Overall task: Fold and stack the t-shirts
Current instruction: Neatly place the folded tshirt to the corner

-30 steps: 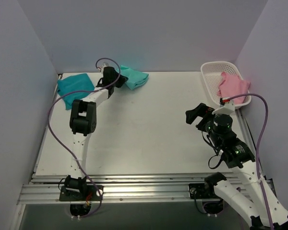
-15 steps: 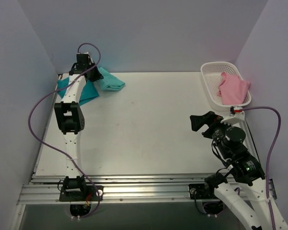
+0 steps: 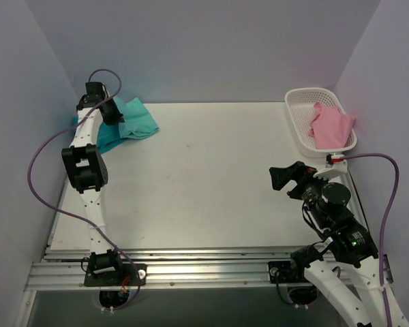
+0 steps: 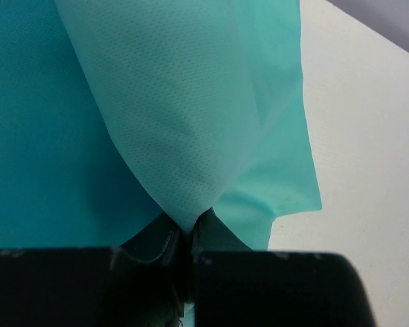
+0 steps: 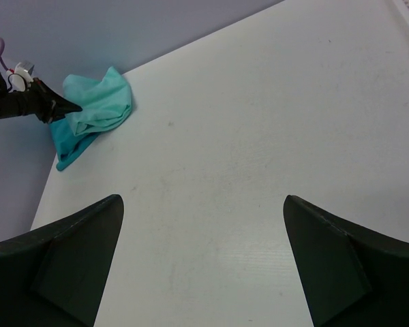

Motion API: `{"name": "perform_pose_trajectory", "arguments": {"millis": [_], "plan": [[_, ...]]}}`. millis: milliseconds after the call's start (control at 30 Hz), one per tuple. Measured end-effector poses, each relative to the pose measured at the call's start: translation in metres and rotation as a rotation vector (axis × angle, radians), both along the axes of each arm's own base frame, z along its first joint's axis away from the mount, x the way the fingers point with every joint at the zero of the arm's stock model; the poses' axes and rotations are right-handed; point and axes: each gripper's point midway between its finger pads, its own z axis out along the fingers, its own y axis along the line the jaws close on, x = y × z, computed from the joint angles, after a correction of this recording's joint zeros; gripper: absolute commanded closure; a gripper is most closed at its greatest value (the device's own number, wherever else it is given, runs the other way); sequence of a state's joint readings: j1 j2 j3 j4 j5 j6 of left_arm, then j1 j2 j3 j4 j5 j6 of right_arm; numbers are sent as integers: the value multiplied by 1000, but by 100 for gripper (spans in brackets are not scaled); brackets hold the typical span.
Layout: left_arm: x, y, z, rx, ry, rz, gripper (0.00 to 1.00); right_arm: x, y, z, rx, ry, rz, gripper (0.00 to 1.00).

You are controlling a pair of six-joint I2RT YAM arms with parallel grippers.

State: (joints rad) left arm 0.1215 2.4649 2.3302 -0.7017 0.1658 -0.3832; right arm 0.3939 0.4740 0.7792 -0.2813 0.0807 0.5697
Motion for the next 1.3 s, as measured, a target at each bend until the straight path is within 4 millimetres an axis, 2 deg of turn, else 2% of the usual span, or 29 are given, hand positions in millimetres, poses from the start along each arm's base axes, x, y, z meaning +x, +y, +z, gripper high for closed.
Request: {"name": "perform_pose_trajectory", "arguments": {"millis": [167,267,433,567,700,800,933,967,1033,1067,1300], "plan": [[0,10,10,5,-10,13,98,-1,2,0,-2,1,12,0],[2,12,31,13,-35,16,98,-1,3,-2,-5,3,19,0],[9,20,85,46,-142,17,98,-1,4,-6,-13,10,28,0],[-2,40,102,59,-155,58,98,0,7,-9,-17,15,43,0],[-30,69,91,67,-93,127,98,2,10,-11,-23,24,60,0],[-50,88,72,81,-39,186,98,1,14,-11,-20,25,82,0],[-71,100,36,73,40,264,97,0,19,-10,-16,22,107,0],[-75,101,26,59,58,277,77,-1,19,-10,-15,22,113,0],[-85,103,5,28,108,302,51,-1,21,-10,-14,22,120,0],[-91,106,-5,10,134,320,6,-1,21,-10,-14,22,122,0],[-141,134,-59,-40,275,472,6,-1,22,-11,-14,21,128,0]]}}
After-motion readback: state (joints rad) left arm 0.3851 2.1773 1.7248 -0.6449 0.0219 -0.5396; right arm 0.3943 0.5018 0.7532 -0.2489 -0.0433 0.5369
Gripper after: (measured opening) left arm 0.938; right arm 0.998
